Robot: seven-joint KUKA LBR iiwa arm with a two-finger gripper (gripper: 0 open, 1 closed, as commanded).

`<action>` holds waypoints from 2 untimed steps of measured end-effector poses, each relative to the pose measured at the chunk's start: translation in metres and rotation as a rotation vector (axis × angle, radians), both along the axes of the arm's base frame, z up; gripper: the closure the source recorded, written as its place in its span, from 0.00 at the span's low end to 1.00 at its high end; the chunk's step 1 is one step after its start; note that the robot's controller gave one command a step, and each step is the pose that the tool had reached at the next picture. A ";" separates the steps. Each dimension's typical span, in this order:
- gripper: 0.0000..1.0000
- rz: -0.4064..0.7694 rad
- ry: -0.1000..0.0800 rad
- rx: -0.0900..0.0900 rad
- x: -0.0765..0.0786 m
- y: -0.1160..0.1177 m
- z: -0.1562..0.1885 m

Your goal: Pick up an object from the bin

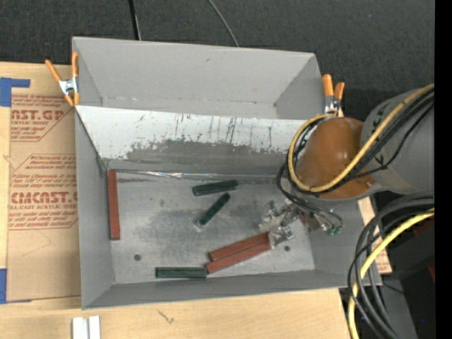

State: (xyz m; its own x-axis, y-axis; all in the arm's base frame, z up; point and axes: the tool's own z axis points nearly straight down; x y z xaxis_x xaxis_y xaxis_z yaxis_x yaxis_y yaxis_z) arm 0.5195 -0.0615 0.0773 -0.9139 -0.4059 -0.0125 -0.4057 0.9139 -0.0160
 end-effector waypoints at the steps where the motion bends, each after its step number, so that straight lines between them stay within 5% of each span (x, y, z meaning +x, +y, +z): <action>1: 1.00 0.015 0.032 0.006 0.031 0.018 -0.001; 2: 1.00 0.049 0.016 0.010 0.012 -0.019 0.099</action>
Offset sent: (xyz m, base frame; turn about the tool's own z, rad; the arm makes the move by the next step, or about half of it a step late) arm 0.0115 -0.0194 0.0994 -0.0503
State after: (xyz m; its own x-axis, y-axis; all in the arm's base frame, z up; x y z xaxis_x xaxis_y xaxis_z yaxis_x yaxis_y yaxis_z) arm 0.5313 -0.0803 0.1763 -0.8929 -0.4503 -0.0019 -0.4503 0.8929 -0.0002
